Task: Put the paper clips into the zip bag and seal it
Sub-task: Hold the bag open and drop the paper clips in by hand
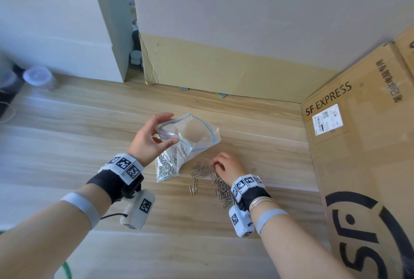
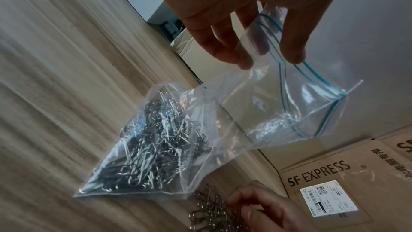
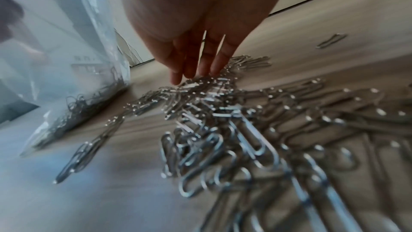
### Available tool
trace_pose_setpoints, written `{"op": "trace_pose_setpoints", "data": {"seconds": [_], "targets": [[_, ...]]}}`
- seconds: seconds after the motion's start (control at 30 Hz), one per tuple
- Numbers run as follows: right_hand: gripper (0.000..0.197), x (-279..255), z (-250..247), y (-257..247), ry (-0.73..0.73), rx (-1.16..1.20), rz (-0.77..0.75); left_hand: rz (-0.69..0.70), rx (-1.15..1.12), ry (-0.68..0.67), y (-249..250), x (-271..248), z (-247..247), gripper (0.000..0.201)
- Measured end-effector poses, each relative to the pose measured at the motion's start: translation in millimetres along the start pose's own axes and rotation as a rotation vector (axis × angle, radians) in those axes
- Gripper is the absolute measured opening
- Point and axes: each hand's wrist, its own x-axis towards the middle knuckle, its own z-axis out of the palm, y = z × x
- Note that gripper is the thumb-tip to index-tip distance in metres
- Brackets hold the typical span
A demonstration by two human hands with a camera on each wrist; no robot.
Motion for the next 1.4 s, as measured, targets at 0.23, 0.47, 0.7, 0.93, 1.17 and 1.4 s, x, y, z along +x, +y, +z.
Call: {"op": "trace_pose_setpoints", "data": {"seconds": [0.23,0.47,0.7,0.93,1.17,1.4], "targets": [[0.040,10.6,10.2,-32.7,-0.153,-0.264,-0.210,-0.007,-0.033,-0.001,-3.4,1.0,5.7,0.065],[0.022,-6.8,9.7,-5.4,-0.195,-0.237,-0.252,0.003,-0.035,-0.001,-2.1,1.6,4.9,0.061],[0.025,-11.1,15.7,-32.8,-0.229,-0.290,-0.412,-0.003,0.006,-0.002,-2.9,-1.6,8.0,0.062],[0.013,-14.5,18.3,-27.7,-0.325,-0.374,-0.464,0.020,0.014,-0.024,1.0,-0.9,12.8,0.062],[0.056,-29.6,-10.2,15.0,-0.091,-0.271,-0.061,0.023,0.032,-0.030,0.4,-0.1,15.5,0.063],[0.106,-33.5,7.0,24.7,-0.149,-0.356,0.082,0.033,0.047,-0.050,1.6,1.0,18.5,0.064]]}}
